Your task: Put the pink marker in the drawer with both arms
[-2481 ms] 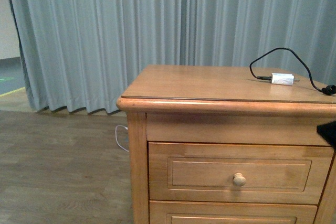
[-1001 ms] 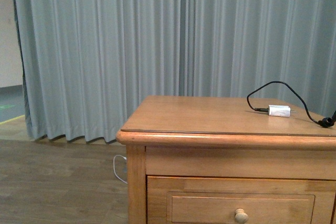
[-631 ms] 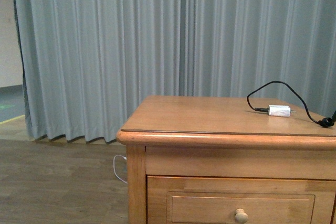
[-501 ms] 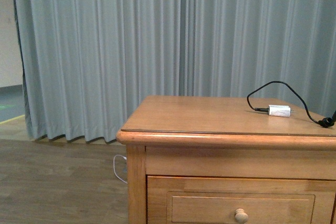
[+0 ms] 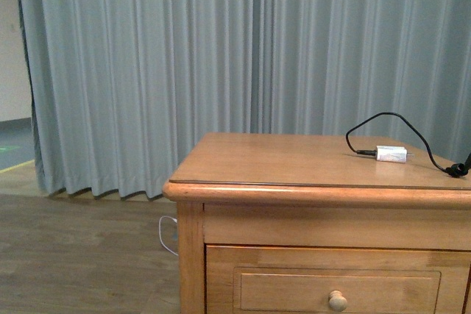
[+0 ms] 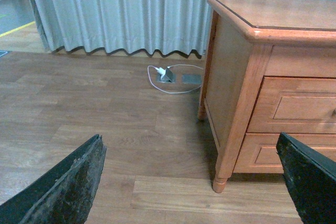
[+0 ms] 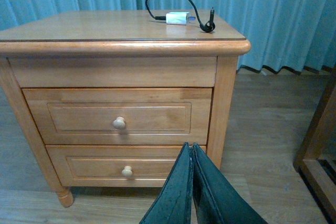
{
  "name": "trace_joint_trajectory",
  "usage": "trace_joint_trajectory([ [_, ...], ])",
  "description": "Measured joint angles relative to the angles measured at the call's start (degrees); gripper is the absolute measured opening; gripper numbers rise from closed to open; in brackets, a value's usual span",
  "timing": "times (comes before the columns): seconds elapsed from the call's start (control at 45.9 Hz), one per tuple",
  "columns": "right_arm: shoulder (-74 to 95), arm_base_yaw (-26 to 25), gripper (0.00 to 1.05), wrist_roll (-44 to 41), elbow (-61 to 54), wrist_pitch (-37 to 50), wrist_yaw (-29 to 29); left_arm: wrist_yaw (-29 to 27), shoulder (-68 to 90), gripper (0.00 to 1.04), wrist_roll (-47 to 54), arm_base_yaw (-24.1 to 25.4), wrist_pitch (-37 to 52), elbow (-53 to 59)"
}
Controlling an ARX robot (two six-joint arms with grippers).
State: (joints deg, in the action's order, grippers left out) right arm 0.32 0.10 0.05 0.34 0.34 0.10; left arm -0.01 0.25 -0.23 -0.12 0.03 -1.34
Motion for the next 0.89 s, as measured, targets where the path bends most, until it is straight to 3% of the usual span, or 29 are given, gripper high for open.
trace_joint_trajectory([
  [0.239, -0.1, 0.0, 0.03, -0.1, 0.0, -0.3, 0.0, 0.0, 0.0, 0.99, 0.0, 0.0, 0.0, 0.0],
  [0.74, -0.1, 0.0, 0.96, 0.0, 0.0, -0.3, 0.0, 0.0, 0.0, 0.99, 0.0, 0.0, 0.0, 0.0],
  [0.892, -0.1, 0.0, 0.96, 0.0, 0.0, -0.3, 0.0, 0.0, 0.0, 0.99, 0.0, 0.0, 0.0, 0.0],
])
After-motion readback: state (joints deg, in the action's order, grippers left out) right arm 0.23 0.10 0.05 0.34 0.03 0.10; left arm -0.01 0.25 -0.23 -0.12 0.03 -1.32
